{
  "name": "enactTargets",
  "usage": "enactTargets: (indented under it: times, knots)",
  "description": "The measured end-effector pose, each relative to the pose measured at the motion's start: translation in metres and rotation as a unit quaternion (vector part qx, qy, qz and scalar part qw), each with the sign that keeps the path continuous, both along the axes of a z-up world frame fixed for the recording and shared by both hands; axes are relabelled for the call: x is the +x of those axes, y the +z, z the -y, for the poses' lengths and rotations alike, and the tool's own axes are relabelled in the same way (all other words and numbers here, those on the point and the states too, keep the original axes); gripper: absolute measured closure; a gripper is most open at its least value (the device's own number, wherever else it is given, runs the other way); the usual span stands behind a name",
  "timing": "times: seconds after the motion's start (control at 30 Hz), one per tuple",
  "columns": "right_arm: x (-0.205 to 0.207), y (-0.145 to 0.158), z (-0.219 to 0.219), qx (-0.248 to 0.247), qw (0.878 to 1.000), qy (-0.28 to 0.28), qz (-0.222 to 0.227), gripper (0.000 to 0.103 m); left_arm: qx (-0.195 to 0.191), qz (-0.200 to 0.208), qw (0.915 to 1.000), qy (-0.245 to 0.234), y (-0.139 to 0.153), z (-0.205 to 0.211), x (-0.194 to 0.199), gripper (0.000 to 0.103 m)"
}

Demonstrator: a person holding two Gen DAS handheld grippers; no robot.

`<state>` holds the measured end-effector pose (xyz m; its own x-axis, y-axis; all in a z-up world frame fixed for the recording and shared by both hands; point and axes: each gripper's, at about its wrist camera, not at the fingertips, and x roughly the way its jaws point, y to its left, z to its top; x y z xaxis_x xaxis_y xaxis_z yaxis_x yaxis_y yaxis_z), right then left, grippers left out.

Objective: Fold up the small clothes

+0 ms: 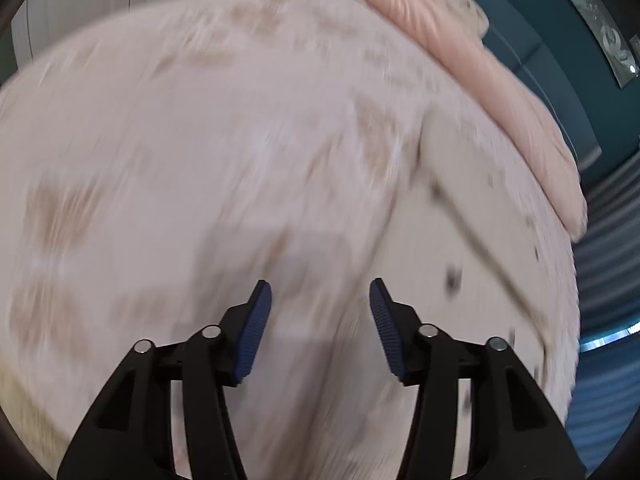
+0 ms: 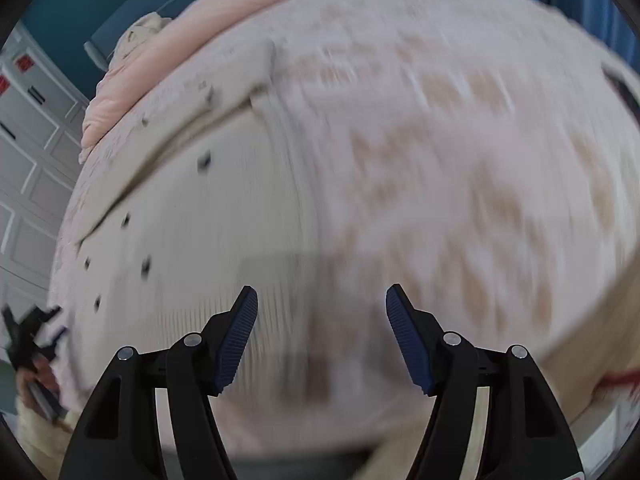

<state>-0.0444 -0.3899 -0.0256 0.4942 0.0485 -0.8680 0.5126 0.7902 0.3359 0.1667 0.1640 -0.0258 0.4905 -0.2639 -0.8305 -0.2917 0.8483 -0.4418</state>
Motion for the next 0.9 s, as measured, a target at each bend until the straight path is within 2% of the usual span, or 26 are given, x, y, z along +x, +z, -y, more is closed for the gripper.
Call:
enactTargets:
  times: [0.07,0.1,0.13,0.17,0.27,0.37,0.4,0.43,0.47,0.5,0.53,0.57,0.6,0.67,0.77,0.9]
  knots:
    - [-0.012,-0.008,-0.01,0.04,0.999,-0.003,0.001,0.035,-0.015,-0.006,0.9996,-0.022,-0.006,0.007,-0.03,0.043]
    - [-0.016,-0.01,-0.013,0.052,0.999,-0.004,0.004,0.034,-0.012,0.005,0.9994,-0.034,-0.004,0.015,-0.046,0.037]
    - [-0.017,-0.012,-0.018,0.063,0.998,-0.003,0.006,0.033,-0.011,0.013,0.9989,-0.044,-0.003,0.022,-0.056,0.024]
    - [-0.013,-0.017,-0.024,0.074,0.997,0.003,0.007,0.032,-0.021,0.015,0.9983,-0.053,-0.005,0.033,-0.066,0.016]
    - [-0.01,-0.02,-0.036,0.074,0.997,0.011,0.019,0.023,-0.06,0.008,0.9962,-0.062,-0.013,0.054,-0.078,0.007]
    - [0.001,-0.018,-0.048,0.077,0.996,0.025,0.042,0.023,-0.033,0.017,0.9974,-0.061,-0.014,0.065,-0.074,0.005]
    - [0.003,-0.019,-0.051,0.081,0.995,0.028,0.049,0.023,-0.039,0.019,0.9975,-0.055,-0.014,0.064,-0.072,0.005]
    - [0.008,-0.019,-0.053,0.086,0.994,0.03,0.057,0.023,-0.052,0.021,0.9972,-0.049,-0.013,0.062,-0.069,0.008]
    - [0.011,-0.02,-0.055,0.088,0.993,0.031,0.066,0.024,-0.061,0.022,0.9968,-0.046,-0.012,0.061,-0.07,0.021]
    - [0.014,-0.02,-0.057,0.086,0.994,0.029,0.067,0.034,-0.069,0.018,0.9967,-0.04,-0.011,0.058,-0.067,0.031]
    - [0.016,-0.019,-0.059,0.086,0.993,0.03,0.069,0.044,-0.077,0.013,0.9961,-0.041,-0.011,0.057,-0.064,0.057]
    - [0.019,-0.018,-0.061,0.091,0.993,0.035,0.071,0.073,-0.09,0.004,0.9949,-0.046,-0.011,0.055,-0.062,0.083]
    - [0.022,-0.018,-0.06,0.103,0.992,0.038,0.068,0.089,-0.112,-0.014,0.9925,-0.047,-0.014,0.052,-0.058,0.092]
    - [0.024,-0.01,-0.058,0.11,0.99,0.034,0.076,0.09,-0.123,-0.019,0.9918,-0.032,-0.008,0.044,-0.06,0.095]
    - [0.021,0.022,-0.057,0.097,0.988,0.05,0.108,0.092,-0.108,0.026,0.9932,-0.036,0.026,0.035,-0.073,0.096]
    - [0.01,0.066,-0.059,0.065,0.985,0.092,0.132,0.093,-0.102,0.055,0.9916,-0.056,0.06,0.028,-0.094,0.097]
